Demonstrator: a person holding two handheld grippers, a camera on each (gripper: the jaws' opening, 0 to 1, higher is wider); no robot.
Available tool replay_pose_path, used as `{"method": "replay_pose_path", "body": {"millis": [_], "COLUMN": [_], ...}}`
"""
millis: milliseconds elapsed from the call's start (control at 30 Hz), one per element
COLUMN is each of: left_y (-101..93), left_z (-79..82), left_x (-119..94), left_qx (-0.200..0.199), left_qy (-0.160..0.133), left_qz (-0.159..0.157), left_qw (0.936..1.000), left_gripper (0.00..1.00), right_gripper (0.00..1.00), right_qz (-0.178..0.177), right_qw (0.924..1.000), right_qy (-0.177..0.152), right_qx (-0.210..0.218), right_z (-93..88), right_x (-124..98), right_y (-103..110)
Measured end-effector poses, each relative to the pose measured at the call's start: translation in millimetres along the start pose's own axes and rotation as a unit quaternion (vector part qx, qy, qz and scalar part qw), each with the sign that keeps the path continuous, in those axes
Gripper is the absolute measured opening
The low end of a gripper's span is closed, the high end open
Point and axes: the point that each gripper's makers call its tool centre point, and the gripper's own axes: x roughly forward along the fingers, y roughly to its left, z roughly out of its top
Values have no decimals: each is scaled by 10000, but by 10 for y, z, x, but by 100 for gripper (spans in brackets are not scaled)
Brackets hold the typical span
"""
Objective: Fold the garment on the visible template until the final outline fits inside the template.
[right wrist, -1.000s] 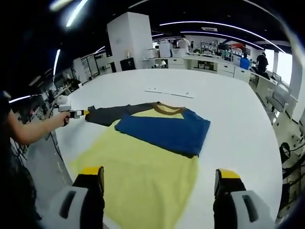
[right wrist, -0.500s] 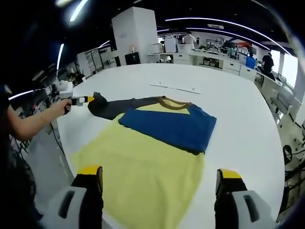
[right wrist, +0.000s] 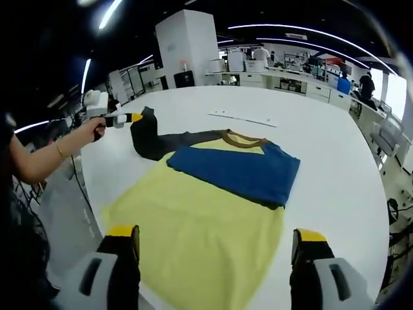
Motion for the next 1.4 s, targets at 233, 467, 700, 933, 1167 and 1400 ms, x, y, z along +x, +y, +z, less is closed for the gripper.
{"method": "replay_pose_path", "body": {"millis": [233, 467, 700, 933, 1167, 1400], "left_y": [-372, -646, -980, -1335, -1739, -2073], "left_z": [138, 204, 353, 423, 462, 409], "left_x": [89, 174, 265, 332, 395, 454], "left_qx": [206, 192, 299, 399, 554, 567], "left_qy": [-6, 5, -91, -126, -180, -158], "left_qz": [-259, -472, -765, -997, -1251, -1497], "left_qw": [9995, 9987, 9966, 9941, 9904, 9870], "left_gripper": [0, 0, 0, 0, 0, 0], "right_gripper": [98, 98, 98, 98, 97, 95], "right_qz": [71, 192, 206, 293, 312, 323], "right_qw": [10000, 9996, 9995, 9987, 9982, 9969], "right_qy": [-35, -142, -113, -150, -124, -130], "right_qx": [-1, 164, 215, 398, 495, 700], "right_z": [-12, -20, -87, -114, -162, -198], "right_x": [-2, -14, -20, -40, -40, -32], "right_y": [24, 57, 64, 78, 74, 29]}}
